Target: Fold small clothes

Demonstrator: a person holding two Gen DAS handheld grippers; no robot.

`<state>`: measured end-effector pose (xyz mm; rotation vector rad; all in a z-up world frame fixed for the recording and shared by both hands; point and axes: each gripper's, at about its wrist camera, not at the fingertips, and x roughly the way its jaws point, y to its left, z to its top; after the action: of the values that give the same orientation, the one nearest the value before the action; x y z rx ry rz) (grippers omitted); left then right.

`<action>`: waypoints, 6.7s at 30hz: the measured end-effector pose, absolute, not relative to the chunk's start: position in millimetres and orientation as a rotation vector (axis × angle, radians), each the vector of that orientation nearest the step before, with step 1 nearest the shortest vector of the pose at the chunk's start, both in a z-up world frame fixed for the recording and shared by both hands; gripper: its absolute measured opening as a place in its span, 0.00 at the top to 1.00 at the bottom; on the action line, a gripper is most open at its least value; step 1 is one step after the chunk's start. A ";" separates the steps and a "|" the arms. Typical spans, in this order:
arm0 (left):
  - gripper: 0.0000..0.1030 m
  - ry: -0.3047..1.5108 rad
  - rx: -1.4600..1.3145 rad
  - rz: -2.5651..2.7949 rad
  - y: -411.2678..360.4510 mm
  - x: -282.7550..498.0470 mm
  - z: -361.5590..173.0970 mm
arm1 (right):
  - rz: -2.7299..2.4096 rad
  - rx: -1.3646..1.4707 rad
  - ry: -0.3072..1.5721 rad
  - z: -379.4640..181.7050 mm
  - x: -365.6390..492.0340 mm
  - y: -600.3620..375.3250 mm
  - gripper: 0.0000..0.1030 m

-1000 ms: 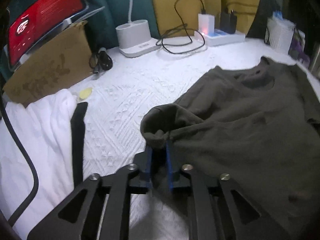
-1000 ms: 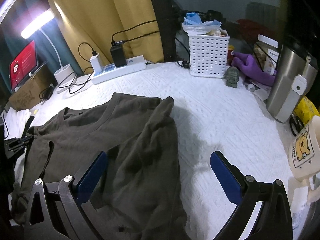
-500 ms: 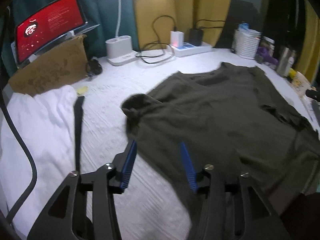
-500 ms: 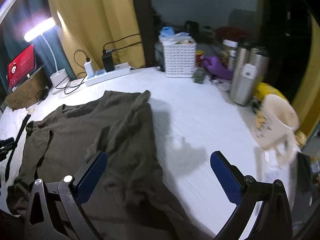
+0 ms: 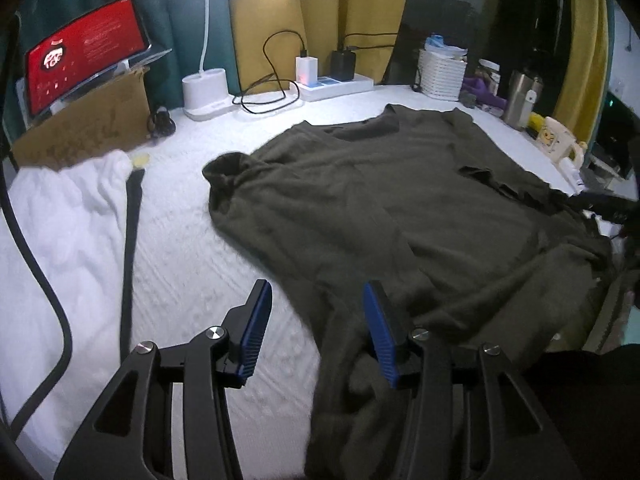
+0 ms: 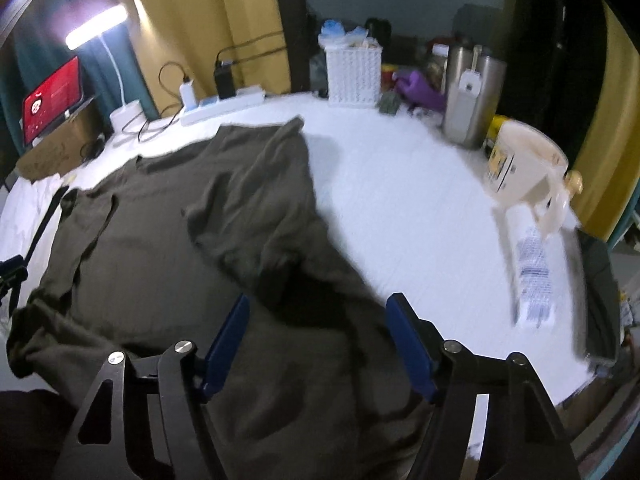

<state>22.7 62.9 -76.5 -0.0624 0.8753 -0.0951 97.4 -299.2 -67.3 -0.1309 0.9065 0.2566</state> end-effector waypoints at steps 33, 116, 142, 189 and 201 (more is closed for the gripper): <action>0.94 0.751 0.021 -0.214 38.3 -38.1 -45.6 | 0.294 -0.179 0.868 -75.9 59.8 -292.6 0.86; 0.96 0.557 -0.166 0.126 149.2 175.1 -32.6 | 0.367 -0.139 0.699 -13.8 285.9 -215.8 0.87; 0.91 0.896 -0.134 0.217 172.8 225.1 -131.7 | 0.238 -0.230 0.938 -112.4 382.4 -208.8 0.43; 0.53 0.867 -0.131 0.150 149.3 137.3 -92.2 | 0.120 -0.179 0.839 -64.7 300.8 -272.0 0.43; 0.40 0.879 -0.168 0.016 110.1 47.8 -100.2 | 0.070 -0.157 0.831 -58.3 208.3 -295.7 0.43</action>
<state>47.8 110.1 -100.2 -0.1678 0.8792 0.0160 208.3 -295.7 -58.3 -0.1573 0.8313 0.0698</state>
